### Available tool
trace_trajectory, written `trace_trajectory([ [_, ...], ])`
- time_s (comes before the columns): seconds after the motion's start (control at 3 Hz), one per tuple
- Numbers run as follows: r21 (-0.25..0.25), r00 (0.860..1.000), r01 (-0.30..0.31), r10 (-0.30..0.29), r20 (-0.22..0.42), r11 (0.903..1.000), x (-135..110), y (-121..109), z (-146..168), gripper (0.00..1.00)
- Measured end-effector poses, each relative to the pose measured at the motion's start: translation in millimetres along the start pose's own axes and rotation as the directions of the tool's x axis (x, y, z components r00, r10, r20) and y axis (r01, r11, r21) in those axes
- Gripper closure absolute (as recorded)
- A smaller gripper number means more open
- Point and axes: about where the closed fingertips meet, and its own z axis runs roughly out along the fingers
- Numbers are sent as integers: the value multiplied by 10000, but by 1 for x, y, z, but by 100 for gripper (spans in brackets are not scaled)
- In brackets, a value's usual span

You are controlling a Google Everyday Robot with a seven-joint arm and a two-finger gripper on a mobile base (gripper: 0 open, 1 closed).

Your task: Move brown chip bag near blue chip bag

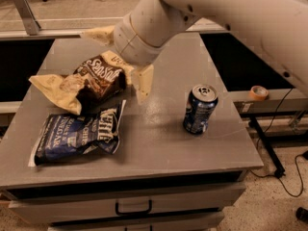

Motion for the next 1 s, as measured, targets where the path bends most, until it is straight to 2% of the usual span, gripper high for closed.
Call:
trace_trajectory([
  [0.33, -81, 9798, -44, 27, -2000, 10000, 31, 2, -77, 0],
  [0.67, -77, 9199, 76, -100, -3921, 9999, 47, -8, -152, 0],
  [1.0, -108, 9057, 180, -209, -4234, 9998, 50, -9, -162, 0],
])
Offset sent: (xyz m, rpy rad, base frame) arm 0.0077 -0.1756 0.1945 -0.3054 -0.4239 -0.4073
